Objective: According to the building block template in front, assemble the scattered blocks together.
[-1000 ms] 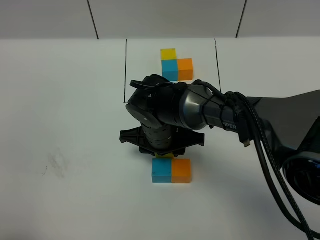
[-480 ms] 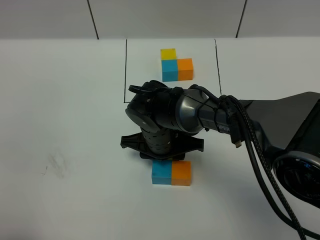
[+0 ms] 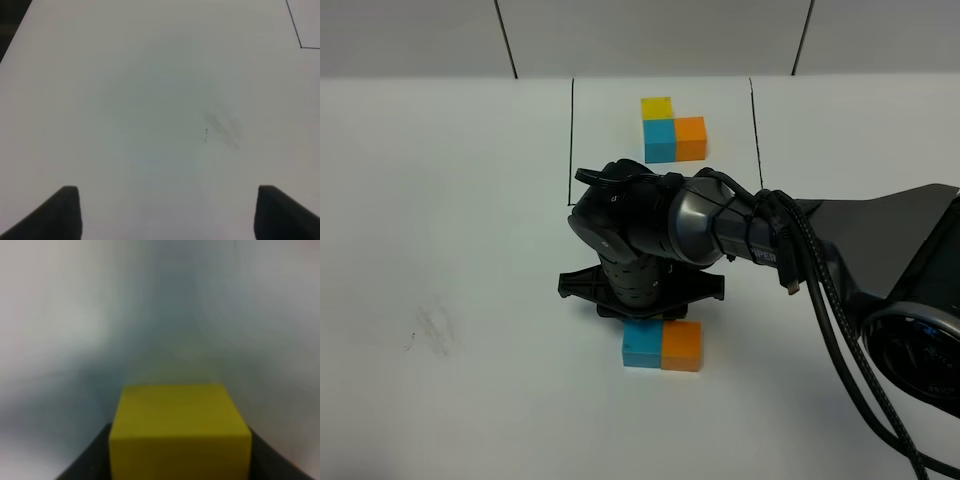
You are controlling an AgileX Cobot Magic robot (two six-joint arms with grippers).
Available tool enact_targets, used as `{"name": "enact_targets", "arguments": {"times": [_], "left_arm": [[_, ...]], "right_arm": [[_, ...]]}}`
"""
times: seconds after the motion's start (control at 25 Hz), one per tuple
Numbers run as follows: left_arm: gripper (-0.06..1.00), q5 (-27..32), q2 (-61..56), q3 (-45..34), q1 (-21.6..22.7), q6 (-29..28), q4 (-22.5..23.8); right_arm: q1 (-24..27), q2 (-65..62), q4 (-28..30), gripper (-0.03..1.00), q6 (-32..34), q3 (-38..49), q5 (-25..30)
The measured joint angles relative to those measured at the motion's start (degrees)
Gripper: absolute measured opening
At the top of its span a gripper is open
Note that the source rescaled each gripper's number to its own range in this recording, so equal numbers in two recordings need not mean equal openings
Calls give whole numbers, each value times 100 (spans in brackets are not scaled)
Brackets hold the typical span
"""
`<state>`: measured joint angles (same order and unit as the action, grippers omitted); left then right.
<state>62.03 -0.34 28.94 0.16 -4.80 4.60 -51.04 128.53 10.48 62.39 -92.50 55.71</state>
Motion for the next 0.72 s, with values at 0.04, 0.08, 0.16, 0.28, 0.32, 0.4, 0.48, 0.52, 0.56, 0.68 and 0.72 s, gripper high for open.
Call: {"name": "enact_targets", "arguments": {"times": [0.04,0.08,0.16,0.28,0.32,0.4,0.48,0.52,0.56,0.68,0.72], "left_arm": [[60,0,0,0,0,0,0],[60,0,0,0,0,0,0],[60,0,0,0,0,0,0],[60,0,0,0,0,0,0],[60,0,0,0,0,0,0],[60,0,0,0,0,0,0],[60,0,0,0,0,0,0],[60,0,0,0,0,0,0],[60,0,0,0,0,0,0],[60,0,0,0,0,0,0],[60,0,0,0,0,0,0]], "right_arm": [[0,6,-12,21,1,-52,6],[0,6,-11,21,-1,-102,19],[0,6,30,21,-36,-188,45],[0,6,142,31,-70,-237,169],[0,6,203,38,-85,-243,239],[0,6,352,53,-96,-243,345],[0,-7,517,67,-111,-243,394],[0,-45,617,76,-125,-243,394],[0,-82,730,82,-153,-243,394],[0,-347,1293,96,-193,-243,388],[0,-446,1630,98,-193,-243,392]]}}
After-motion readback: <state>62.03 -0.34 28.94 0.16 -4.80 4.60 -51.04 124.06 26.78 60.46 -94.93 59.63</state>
